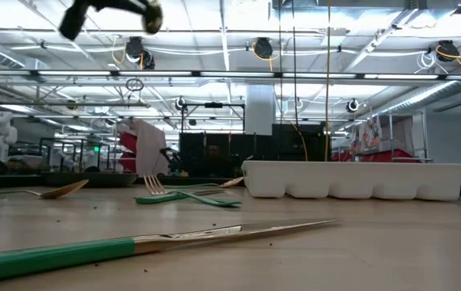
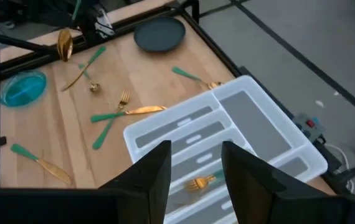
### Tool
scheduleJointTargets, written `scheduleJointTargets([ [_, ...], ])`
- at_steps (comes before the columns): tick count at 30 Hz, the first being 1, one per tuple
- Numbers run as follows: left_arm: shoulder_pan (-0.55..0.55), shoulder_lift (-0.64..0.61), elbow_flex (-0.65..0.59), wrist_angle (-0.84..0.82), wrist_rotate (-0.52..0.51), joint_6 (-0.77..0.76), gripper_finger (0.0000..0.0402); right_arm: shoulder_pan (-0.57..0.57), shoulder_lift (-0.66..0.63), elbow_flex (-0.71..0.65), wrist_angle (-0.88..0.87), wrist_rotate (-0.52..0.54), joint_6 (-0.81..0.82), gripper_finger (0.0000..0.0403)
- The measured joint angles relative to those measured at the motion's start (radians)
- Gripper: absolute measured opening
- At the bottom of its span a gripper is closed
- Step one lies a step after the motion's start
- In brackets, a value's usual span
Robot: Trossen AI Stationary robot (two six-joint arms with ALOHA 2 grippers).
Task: Sort silverware
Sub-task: Put the green spoon into the silverware tray
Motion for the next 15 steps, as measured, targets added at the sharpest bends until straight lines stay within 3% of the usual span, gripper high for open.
scheduleJointTargets([
  [4, 0.093, 0.000, -0.026, 0.325, 0.162, 0.327, 0.0013, 0.000, 0.005, 0.000, 0.012, -0.001, -0.022, 0.0134],
  [7, 0.188, 0.000, -0.064, 0.580, 0.359, 0.503, 0.0013, 0.000, 0.010, 0.000, 0.012, -0.001, -0.036, 0.0134],
  [15, 0.437, 0.015, -0.245, 1.142, 0.845, 0.574, 0.0013, 0.000, 0.012, 0.000, 0.012, -0.002, -0.036, 0.0134],
])
